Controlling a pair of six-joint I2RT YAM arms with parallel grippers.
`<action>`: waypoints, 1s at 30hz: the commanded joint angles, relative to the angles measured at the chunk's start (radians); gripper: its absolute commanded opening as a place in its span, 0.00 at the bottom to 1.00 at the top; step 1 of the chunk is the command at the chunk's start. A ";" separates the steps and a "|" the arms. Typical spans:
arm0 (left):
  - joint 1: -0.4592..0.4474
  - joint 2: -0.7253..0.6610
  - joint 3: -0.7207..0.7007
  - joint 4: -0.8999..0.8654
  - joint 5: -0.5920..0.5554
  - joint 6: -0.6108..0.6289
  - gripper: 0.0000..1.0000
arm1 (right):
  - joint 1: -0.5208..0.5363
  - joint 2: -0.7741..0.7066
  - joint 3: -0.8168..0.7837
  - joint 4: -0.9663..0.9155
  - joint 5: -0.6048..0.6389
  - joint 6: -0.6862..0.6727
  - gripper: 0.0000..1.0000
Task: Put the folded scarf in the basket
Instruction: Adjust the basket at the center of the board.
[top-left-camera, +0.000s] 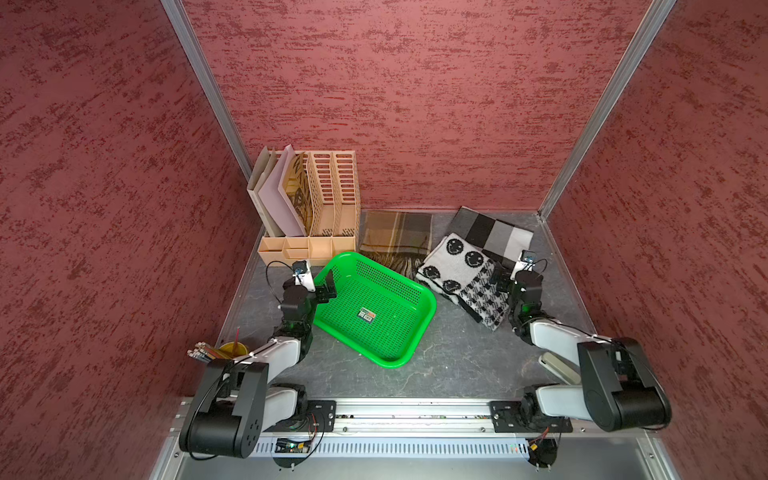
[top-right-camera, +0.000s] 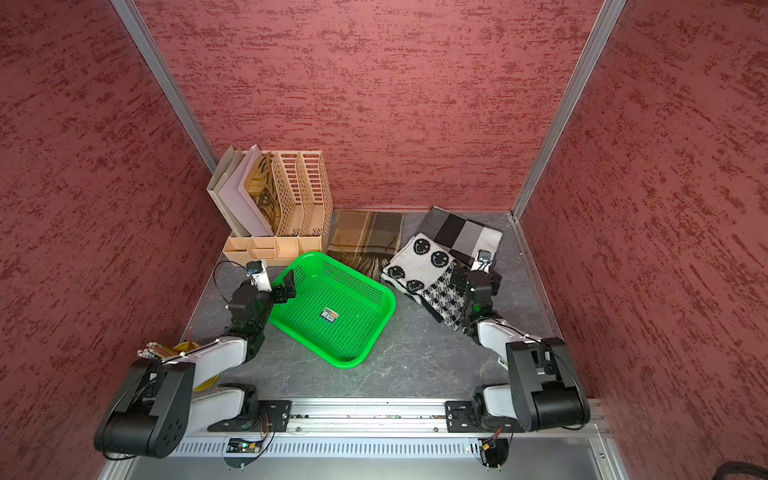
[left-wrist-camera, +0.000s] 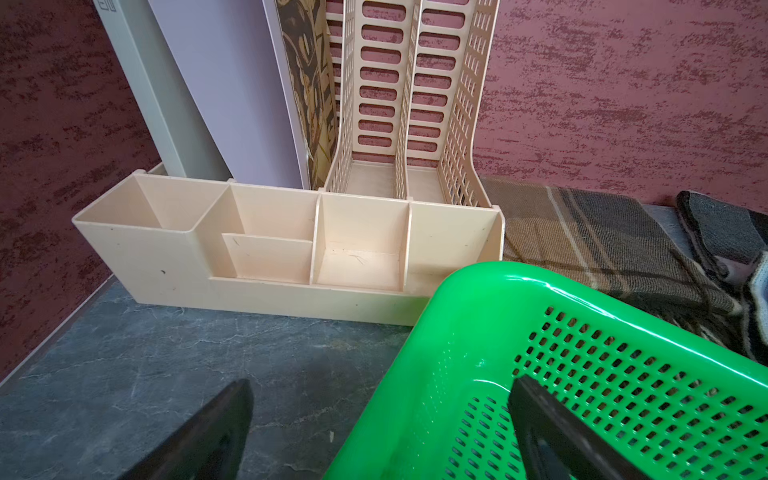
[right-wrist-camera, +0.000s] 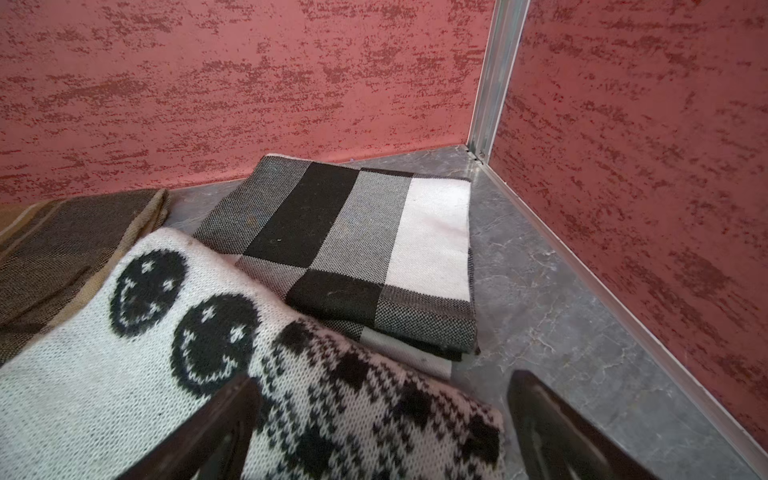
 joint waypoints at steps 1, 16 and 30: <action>0.008 -0.001 0.013 0.013 0.002 0.005 1.00 | 0.007 -0.011 -0.006 0.009 0.024 -0.005 0.98; 0.008 -0.003 0.011 0.013 -0.028 -0.005 1.00 | 0.009 -0.015 -0.010 0.013 0.017 -0.005 0.98; -0.074 -0.069 -0.018 -0.019 -0.272 -0.023 1.00 | 0.015 -0.067 -0.057 0.065 -0.022 -0.039 0.98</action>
